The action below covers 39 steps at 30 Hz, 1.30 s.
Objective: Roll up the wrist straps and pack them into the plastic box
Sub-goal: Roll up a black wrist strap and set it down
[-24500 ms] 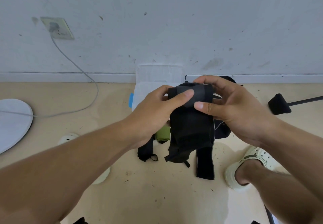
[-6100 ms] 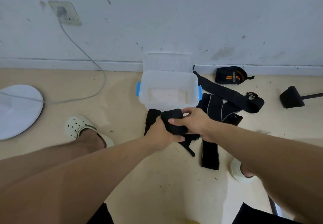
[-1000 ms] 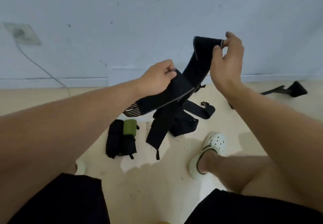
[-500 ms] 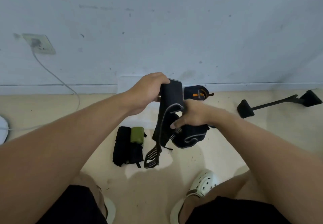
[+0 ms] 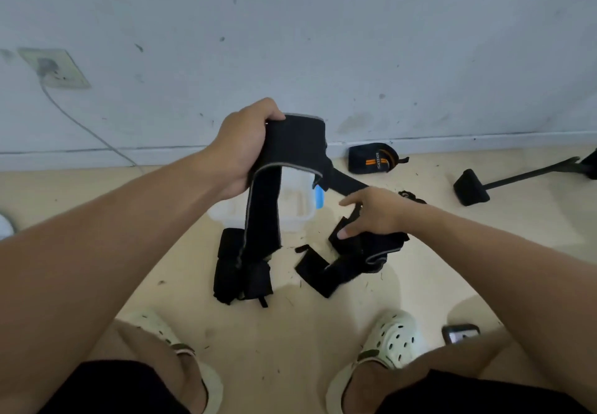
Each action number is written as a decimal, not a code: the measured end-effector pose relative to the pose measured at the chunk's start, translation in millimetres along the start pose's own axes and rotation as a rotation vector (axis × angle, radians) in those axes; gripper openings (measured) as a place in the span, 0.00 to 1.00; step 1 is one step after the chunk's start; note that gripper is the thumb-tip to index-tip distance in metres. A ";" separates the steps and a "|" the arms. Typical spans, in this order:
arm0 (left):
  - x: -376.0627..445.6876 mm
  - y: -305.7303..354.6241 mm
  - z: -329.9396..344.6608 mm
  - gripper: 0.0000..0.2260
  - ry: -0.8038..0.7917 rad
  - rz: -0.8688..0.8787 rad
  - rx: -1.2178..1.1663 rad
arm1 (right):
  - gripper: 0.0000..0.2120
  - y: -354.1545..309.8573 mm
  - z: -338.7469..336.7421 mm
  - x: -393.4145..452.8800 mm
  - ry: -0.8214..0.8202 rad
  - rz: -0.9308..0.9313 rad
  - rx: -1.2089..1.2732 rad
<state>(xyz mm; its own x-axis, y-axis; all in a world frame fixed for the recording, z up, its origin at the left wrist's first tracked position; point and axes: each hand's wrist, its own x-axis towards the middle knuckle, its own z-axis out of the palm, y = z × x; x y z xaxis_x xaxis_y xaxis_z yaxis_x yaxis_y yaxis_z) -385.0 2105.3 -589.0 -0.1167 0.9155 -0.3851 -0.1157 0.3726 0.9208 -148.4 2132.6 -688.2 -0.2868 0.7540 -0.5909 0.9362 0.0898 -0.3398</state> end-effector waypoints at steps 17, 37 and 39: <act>2.1 -27.6 -40.0 0.16 -0.312 0.010 0.509 | 0.12 -57.4 -44.8 -14.6 0.169 -0.249 0.302; 5.3 -47.0 -73.4 0.05 -0.258 -0.090 0.643 | 0.09 -82.1 -70.2 -22.3 0.672 -0.110 0.510; 6.7 -44.9 -73.4 0.06 -0.202 -0.116 0.507 | 0.18 -80.1 -70.3 -23.3 0.526 -0.100 0.477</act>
<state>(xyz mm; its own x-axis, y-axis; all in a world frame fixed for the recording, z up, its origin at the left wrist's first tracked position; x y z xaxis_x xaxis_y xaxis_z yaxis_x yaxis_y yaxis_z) -453.0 2083.6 -637.5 0.0662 0.8563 -0.5123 0.3783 0.4536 0.8070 -202.4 2153.5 -595.8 -0.1184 0.9816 -0.1499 0.6854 -0.0284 -0.7276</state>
